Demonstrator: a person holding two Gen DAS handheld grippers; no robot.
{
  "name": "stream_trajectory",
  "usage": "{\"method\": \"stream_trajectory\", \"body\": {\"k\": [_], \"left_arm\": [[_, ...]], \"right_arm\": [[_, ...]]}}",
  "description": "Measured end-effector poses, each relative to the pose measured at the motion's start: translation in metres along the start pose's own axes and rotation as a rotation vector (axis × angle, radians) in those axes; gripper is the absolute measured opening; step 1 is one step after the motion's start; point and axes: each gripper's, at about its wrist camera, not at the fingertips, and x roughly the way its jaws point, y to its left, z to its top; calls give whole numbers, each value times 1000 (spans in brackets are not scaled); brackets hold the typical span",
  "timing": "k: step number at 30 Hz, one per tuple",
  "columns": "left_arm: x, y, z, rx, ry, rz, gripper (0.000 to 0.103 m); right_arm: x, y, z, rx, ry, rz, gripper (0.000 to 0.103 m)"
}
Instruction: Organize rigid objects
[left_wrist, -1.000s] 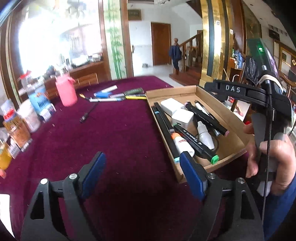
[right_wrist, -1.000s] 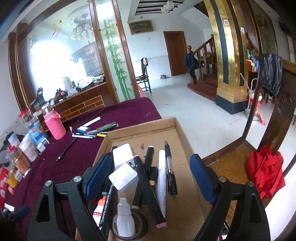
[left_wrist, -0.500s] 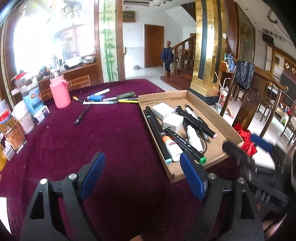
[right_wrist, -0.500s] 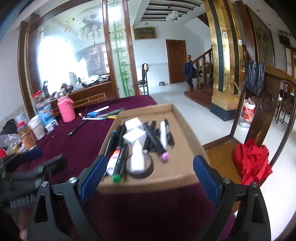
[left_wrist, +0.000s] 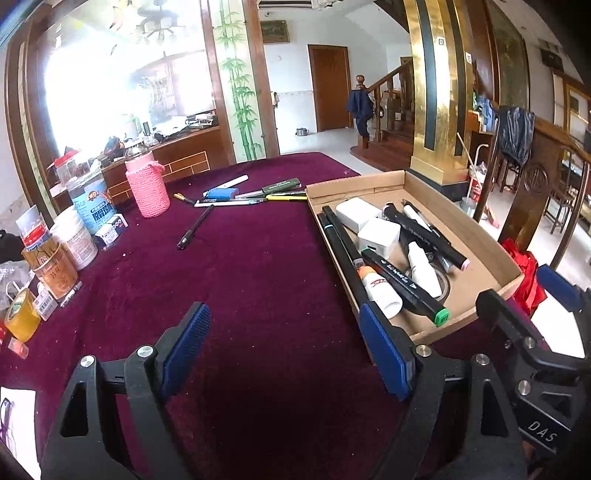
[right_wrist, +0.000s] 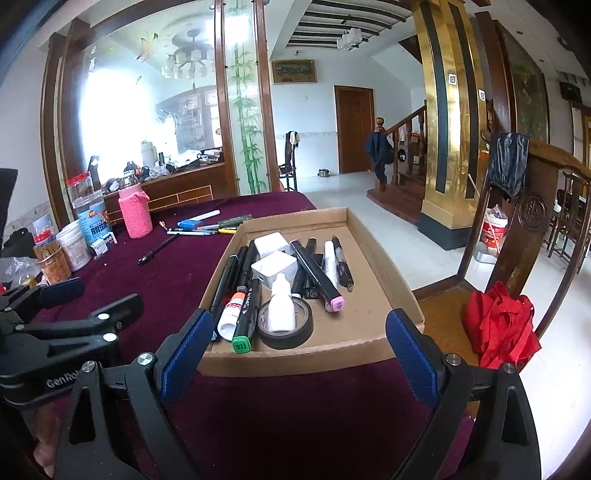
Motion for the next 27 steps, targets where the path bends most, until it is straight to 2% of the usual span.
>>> {"method": "stream_trajectory", "body": {"k": [27], "left_arm": [[1,-3,-1,30,1,23,83]], "right_arm": [[1,1,0,-11,10,-6,92]]}}
